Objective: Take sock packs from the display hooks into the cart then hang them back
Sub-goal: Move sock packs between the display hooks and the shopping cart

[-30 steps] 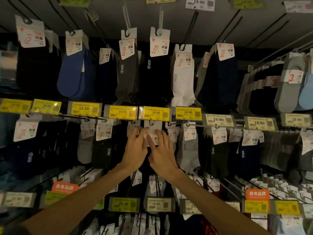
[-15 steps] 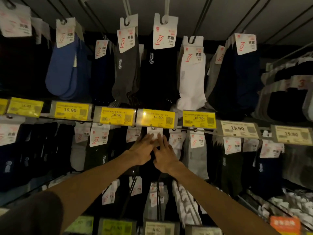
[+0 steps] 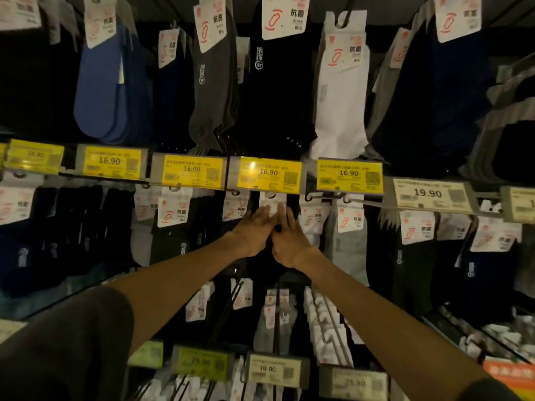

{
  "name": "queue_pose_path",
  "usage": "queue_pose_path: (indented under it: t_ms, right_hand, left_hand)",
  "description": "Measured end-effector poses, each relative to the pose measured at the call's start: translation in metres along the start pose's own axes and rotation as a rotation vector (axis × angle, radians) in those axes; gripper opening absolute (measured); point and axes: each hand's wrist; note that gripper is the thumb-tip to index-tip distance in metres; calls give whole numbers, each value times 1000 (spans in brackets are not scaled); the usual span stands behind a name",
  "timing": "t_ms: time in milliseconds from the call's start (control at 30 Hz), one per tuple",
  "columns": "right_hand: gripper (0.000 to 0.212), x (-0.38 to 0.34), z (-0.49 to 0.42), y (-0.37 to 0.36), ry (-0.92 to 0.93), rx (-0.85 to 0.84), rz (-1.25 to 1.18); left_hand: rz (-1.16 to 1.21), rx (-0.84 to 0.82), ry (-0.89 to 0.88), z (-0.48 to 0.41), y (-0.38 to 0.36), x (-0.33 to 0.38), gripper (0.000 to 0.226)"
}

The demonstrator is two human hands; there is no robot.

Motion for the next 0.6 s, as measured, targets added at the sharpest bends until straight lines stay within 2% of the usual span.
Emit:
queue_pose_path:
  t_ms: [100,200,300,433,500,600]
  right_hand:
    - [82,-11,21,2,25,-3,-38]
    - [77,-34,60,2,79,14,-99]
    - [61,-61,104,2,170,70,-228]
    - [25,-101,162,-10,297,282,-367]
    - [24,-124,195,-13,333,291,-440]
    - [39,-154,243,-24,352,199,-473]
  left_hand:
    - [54,-90,27,29,9,10,80]
    - [153,-149,7,70,15,19,78]
    - [308,-16,-112,120,11,23,62]
    - [592,141,-195,202,-5,29,40]
    - [707,183,-198,246,-10,35,36]
    - [816,211,-178,315,-23,42,37]
Point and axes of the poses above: each hand's wrist, its own z-axis away from the middle knuckle, its own y-axis out of the back of the hand, x = y × z, and after that the axes turned 4 degrees about -x, right-handed
